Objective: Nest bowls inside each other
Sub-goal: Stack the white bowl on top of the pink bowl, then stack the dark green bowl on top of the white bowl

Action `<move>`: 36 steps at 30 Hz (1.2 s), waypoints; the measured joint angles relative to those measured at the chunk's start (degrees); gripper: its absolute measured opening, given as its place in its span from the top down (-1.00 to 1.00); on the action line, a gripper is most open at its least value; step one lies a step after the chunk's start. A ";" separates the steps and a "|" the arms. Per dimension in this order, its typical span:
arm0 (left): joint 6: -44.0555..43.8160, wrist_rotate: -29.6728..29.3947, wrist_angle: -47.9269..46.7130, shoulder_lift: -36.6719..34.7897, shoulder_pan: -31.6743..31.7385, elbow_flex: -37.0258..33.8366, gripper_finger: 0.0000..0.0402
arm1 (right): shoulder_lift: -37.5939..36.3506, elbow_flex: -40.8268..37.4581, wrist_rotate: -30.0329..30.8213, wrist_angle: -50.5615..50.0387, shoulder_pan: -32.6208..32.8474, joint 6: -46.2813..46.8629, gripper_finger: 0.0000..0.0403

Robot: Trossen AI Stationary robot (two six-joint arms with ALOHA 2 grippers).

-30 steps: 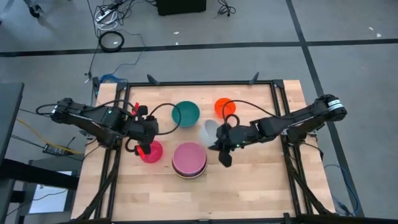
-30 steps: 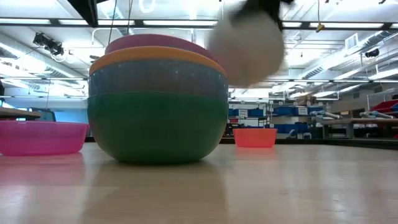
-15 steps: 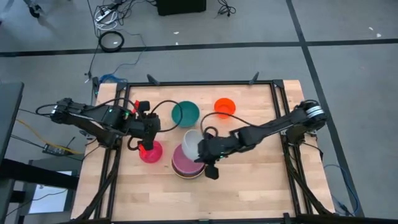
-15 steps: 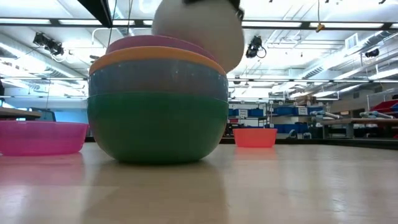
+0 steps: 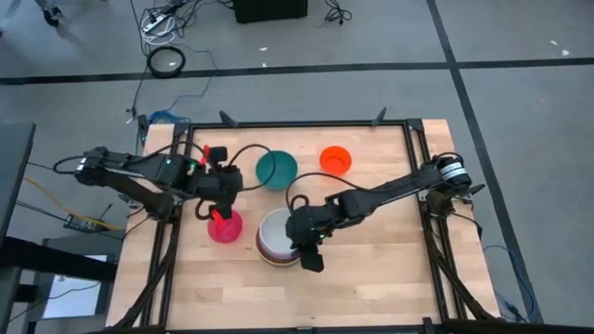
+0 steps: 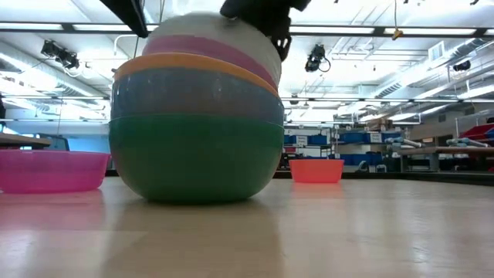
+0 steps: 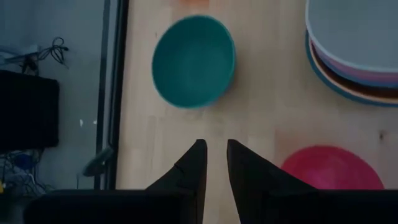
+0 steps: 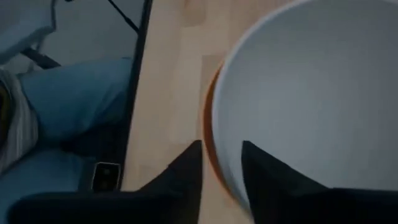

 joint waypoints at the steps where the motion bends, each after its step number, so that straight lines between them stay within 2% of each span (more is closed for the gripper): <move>1: 1.28 0.09 0.92 -0.04 0.62 0.00 0.64 | -0.38 0.00 -0.19 -1.52 0.01 0.68 0.43; 6: 8.77 1.55 5.85 0.07 4.64 -1.70 0.64 | -4.04 -0.02 0.66 -7.00 0.64 3.39 0.26; 8: 13.60 4.81 8.13 0.07 6.60 -4.27 0.64 | -6.25 -0.02 3.13 -8.89 1.24 3.45 0.25; 11: 23.51 13.32 12.04 0.13 9.24 -9.92 0.64 | -10.19 -0.01 10.48 -12.22 2.56 3.17 0.26; 12: 26.10 14.42 14.16 0.15 10.04 -11.86 0.64 | -11.52 0.00 13.30 -13.49 3.00 2.96 0.27; 15: 32.89 14.85 18.81 0.17 12.85 -16.90 0.64 | -14.84 -0.02 21.03 -16.98 4.17 3.21 0.31; 19: 40.60 16.47 24.46 0.13 16.60 -21.11 0.64 | -17.75 -0.02 26.86 -18.96 4.99 3.90 0.33; 28: 59.86 19.77 34.30 0.91 22.30 -25.93 0.64 | -17.86 -0.26 29.14 -21.09 4.29 3.92 0.33; 36: 68.02 21.13 36.72 6.55 27.89 -25.99 0.64 | -17.86 -1.18 29.14 -21.71 2.55 4.32 0.34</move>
